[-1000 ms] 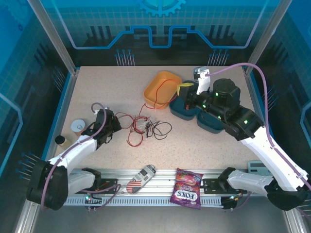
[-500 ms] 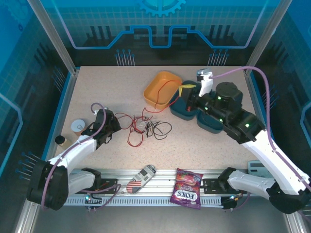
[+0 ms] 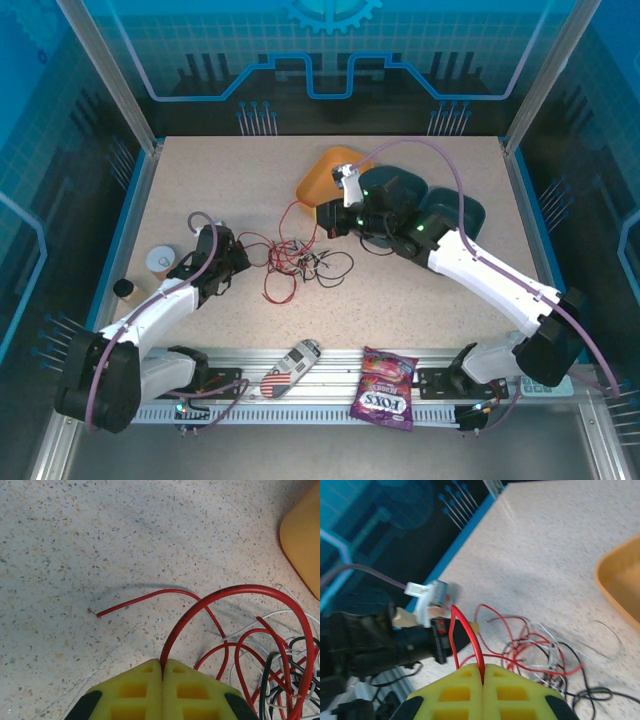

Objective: Untangle the cables

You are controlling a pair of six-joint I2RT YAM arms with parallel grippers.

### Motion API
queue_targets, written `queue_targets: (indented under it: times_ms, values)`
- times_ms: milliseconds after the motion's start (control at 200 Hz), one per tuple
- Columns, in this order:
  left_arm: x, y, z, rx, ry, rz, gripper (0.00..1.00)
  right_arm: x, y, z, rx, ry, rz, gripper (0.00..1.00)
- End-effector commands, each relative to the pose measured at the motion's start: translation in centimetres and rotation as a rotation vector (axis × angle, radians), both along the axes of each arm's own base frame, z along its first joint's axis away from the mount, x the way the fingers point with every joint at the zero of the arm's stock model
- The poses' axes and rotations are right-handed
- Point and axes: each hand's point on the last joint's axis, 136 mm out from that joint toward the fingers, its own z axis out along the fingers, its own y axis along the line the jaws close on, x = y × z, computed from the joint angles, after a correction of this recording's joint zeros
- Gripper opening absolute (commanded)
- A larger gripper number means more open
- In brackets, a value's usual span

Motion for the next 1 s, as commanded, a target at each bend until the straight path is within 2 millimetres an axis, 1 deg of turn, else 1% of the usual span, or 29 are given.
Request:
queue_targets:
  times_ms: [0,40,115,205,280,390,485,625,745,871,996]
  values:
    - [0.3,-0.3,0.6,-0.031,-0.026,-0.009,0.01,-2.7,-0.2,10.4,0.198,-0.200,0.118,0.00]
    - [0.3,-0.3,0.6,-0.033,-0.028,-0.009,0.01,-3.6,-0.5,12.4,0.232,-0.245,0.146,0.00]
    - [0.4,-0.4,0.5,-0.034,-0.027,-0.011,0.00,-5.1,-1.2,15.2,0.275,-0.311,0.181,0.00]
    - [0.3,-0.3,0.4,-0.030,-0.023,-0.006,0.00,-6.6,-1.9,17.8,0.311,-0.378,0.216,0.00]
    - [0.3,-0.2,0.3,-0.024,-0.019,-0.002,0.00,-7.4,-2.7,19.3,0.320,-0.433,0.223,0.00]
    - [0.4,-0.2,0.3,-0.022,-0.020,-0.002,0.00,-7.3,-3.9,20.0,0.280,-0.478,0.166,0.00]
    - [0.4,-0.2,0.4,-0.024,-0.021,-0.004,0.00,-6.1,-5.5,19.3,0.205,-0.482,0.055,0.00]
    - [0.3,-0.2,0.5,-0.016,-0.018,-0.008,0.00,-4.3,-9.4,17.6,0.087,-0.469,-0.163,0.00]
    - [0.4,-0.3,0.7,-0.015,-0.019,-0.017,0.00,-3.0,-13.7,15.7,-0.052,-0.455,-0.352,0.00]
    - [0.5,-0.5,0.9,-0.026,-0.030,-0.026,0.00,-1.6,-19.1,13.6,-0.208,-0.410,-0.558,0.00]
    - [0.5,-0.7,1.2,-0.029,-0.034,-0.038,0.00,-0.6,-23.5,11.8,-0.320,-0.365,-0.702,0.00]
